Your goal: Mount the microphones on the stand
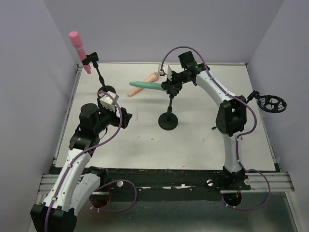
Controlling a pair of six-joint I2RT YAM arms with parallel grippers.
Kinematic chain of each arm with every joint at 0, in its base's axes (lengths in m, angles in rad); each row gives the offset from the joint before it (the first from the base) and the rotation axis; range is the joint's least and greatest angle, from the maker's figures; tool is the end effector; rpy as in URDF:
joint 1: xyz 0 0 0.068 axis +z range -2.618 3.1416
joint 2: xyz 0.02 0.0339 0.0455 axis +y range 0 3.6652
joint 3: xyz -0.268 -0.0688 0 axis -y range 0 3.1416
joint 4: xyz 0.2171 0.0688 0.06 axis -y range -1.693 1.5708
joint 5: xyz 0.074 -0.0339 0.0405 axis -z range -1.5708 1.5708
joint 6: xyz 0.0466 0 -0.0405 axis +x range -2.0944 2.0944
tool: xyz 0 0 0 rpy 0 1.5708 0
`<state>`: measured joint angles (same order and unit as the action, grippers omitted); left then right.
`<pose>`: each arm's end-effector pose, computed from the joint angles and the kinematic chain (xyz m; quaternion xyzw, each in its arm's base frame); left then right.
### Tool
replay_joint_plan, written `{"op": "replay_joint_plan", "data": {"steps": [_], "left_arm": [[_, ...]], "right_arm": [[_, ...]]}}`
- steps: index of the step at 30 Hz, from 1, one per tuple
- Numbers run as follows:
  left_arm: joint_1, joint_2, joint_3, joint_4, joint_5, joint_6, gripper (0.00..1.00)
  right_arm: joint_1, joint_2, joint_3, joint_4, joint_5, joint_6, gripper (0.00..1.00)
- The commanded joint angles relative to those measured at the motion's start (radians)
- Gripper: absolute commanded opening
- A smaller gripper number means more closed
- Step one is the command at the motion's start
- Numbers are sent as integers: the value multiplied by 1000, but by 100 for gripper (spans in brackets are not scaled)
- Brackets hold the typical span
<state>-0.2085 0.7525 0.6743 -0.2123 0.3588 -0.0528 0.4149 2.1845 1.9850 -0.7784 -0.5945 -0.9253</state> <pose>0.1514 -0.0488 0.3058 0.1676 0.7785 -0.2185 0.5641 0.4122 0.2101 0.2550 -0.6350 0.6636 0.2005 0.3410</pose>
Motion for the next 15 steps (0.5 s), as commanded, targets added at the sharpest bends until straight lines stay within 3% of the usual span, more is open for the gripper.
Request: {"op": "replay_joint_plan", "data": {"steps": [1,8,15], "left_arm": [[6,-45,4,16,14,11,99],[6,-148,-34,77,87,-16,99],[8,-200,14,123,291,-258,99]], "right_arm": [[-14,-72,115,-61,-5,-18,20],[-31,-140,288,-96,33,3,20],[-30,-282,339,-148,27,-4,20]]}}
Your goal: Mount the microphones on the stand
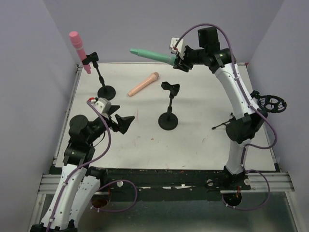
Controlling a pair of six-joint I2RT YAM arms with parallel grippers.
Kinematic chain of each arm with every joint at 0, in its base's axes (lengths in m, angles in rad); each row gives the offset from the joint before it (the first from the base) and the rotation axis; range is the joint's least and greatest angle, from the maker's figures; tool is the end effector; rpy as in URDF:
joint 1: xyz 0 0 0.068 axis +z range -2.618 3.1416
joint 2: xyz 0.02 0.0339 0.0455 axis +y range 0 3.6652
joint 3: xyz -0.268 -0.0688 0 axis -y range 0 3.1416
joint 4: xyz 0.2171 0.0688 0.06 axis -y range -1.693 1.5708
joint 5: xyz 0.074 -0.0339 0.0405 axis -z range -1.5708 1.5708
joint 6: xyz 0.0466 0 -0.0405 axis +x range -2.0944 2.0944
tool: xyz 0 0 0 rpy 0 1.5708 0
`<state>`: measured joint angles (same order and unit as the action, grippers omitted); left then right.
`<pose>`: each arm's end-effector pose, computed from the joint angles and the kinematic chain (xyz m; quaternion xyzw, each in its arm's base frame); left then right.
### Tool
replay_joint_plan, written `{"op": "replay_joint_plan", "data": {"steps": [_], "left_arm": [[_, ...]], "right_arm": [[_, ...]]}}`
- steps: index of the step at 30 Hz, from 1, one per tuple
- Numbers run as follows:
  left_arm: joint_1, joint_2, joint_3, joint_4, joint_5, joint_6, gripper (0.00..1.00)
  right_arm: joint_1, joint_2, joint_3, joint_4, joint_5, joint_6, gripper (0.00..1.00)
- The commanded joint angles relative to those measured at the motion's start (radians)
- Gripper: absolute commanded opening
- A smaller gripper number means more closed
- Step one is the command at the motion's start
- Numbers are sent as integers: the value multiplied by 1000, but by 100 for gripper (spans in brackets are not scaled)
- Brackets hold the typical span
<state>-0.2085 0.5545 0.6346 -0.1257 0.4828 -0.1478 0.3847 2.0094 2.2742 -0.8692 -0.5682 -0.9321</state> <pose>0.1119 -0.0458 0.3265 0.1864 0.6967 -0.2890 0.6295 0.3807 0.1812 0.4065 -0.6231 0.5927 0.1184 0.4965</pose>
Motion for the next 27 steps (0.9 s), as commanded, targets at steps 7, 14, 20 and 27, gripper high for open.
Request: {"op": "replay_joint_plan", "data": {"steps": [7,14,20,27], "left_arm": [[8,24,310,-130,312,-226,99],[18,85,413,-171,419,-493,99],[98,97,373,-40,508,-768,99],[143,182,398,8,579,-868,99]], "right_arm": [[0,-294,38,-194,-56,-63,20],[0,-495,-62,-391,-185,-132,20],[0,-694,-286,-513,-245,-206,20],[11,-866,-589,-551,-210,-243,20]]}}
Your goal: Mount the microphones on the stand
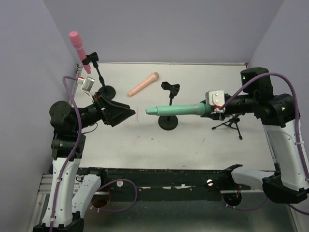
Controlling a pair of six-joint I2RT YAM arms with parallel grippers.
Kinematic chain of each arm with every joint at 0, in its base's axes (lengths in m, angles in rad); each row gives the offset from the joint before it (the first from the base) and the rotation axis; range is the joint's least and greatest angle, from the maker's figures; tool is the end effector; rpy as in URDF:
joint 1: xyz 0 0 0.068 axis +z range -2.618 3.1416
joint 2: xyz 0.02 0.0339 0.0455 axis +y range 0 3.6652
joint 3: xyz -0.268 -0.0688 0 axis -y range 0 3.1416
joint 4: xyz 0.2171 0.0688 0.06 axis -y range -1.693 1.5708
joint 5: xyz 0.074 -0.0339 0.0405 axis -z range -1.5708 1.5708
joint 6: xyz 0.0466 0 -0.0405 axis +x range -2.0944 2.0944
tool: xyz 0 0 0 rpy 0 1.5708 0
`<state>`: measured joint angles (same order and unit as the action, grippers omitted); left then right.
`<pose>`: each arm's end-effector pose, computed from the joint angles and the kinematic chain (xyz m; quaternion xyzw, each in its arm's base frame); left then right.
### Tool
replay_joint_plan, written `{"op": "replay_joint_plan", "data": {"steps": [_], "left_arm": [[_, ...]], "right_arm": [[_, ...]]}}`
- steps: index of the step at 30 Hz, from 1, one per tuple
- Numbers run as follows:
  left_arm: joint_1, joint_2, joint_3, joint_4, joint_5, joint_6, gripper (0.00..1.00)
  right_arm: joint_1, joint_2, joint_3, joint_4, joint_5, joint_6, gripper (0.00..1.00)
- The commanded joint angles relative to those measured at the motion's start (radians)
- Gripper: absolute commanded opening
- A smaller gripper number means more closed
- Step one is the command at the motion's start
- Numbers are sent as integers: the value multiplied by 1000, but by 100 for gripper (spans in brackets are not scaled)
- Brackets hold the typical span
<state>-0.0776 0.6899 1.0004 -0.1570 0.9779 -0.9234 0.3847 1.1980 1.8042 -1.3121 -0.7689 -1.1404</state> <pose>0.0972 -0.0463 0.4228 0.0894 0.6703 -0.5898 0.4414 0.1254 0.0857 0.4664 -0.6951 0.5000 0.1732 0.4867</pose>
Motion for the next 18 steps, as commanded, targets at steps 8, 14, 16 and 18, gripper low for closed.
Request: {"op": "replay_joint_plan", "data": {"steps": [8,14,16,18], "left_arm": [[-131,296,257,-244,99,159,99],[-341,493,483,-706,-80,490,99],[-388,514,494,-762,-114,540,99],[-447,527,486,-779,-127,557,99]], "right_arm": [[63,-97,-345,-110,-7,-96,20],[74,-58,-342,-108,-75,-124,21],[77,-43,-338,-107,-99,-125,21],[83,-26,-336,-105,-115,-131,21]]}}
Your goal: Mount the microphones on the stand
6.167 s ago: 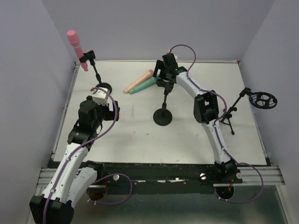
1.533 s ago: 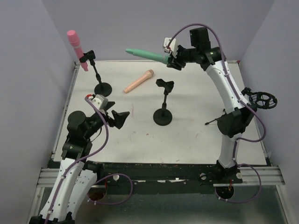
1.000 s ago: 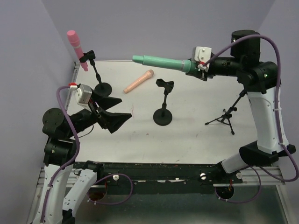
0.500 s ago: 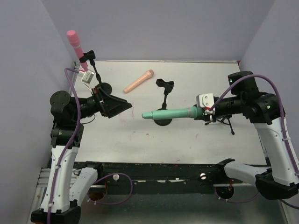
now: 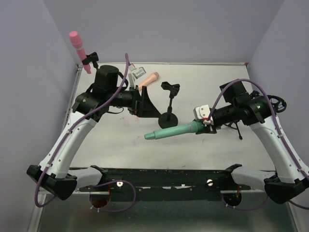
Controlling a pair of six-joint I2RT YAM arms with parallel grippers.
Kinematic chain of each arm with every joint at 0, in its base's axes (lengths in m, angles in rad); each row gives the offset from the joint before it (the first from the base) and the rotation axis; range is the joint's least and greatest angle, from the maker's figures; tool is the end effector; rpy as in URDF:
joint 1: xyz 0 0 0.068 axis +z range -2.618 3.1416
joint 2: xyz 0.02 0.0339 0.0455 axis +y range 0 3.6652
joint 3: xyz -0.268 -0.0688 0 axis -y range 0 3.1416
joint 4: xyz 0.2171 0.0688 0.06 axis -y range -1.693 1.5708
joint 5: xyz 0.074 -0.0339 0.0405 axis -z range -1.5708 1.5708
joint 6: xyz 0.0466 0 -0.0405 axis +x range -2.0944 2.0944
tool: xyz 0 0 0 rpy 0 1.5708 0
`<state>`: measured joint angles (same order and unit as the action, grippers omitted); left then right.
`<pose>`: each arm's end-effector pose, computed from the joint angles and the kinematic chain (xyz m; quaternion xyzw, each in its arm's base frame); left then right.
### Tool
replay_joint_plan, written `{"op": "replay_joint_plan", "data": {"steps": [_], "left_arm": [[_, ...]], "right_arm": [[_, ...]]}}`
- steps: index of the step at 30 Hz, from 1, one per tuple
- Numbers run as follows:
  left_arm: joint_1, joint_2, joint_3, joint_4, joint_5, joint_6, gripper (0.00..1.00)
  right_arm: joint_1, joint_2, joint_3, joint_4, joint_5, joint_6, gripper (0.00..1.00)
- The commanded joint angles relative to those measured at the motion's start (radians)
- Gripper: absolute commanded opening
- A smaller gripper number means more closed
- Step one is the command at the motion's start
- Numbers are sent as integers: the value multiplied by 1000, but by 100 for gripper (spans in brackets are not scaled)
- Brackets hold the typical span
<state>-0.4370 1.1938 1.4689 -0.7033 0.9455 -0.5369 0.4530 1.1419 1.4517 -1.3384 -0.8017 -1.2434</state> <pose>0.1708 -0.1215 0.4373 0.2085 0.7603 -0.5638 0.2462 0.1220 0.0966 0.3894 -0.7345 0.5083 0.2520 0.3723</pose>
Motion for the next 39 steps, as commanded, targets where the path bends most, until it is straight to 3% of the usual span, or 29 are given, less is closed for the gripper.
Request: {"op": "replay_joint_plan", "data": {"steps": [1,14,21,32,39], "left_arm": [[-107,30,16,-236,-94,176,99],[-298,174,94,-364,-133,288,98],[-339,196,74,-374,-103,318,91],[-358,236,64,-351,-63,311,77],[-358,240,44,-341,-40,310,50]], "right_arm": [[19,38,16,-77,-85,-28,21],[84,76,13,13,-71,65,22],[85,78,-5,30,-71,78,22],[111,117,13,24,-100,88,22],[127,131,13,27,-91,91,23]]}}
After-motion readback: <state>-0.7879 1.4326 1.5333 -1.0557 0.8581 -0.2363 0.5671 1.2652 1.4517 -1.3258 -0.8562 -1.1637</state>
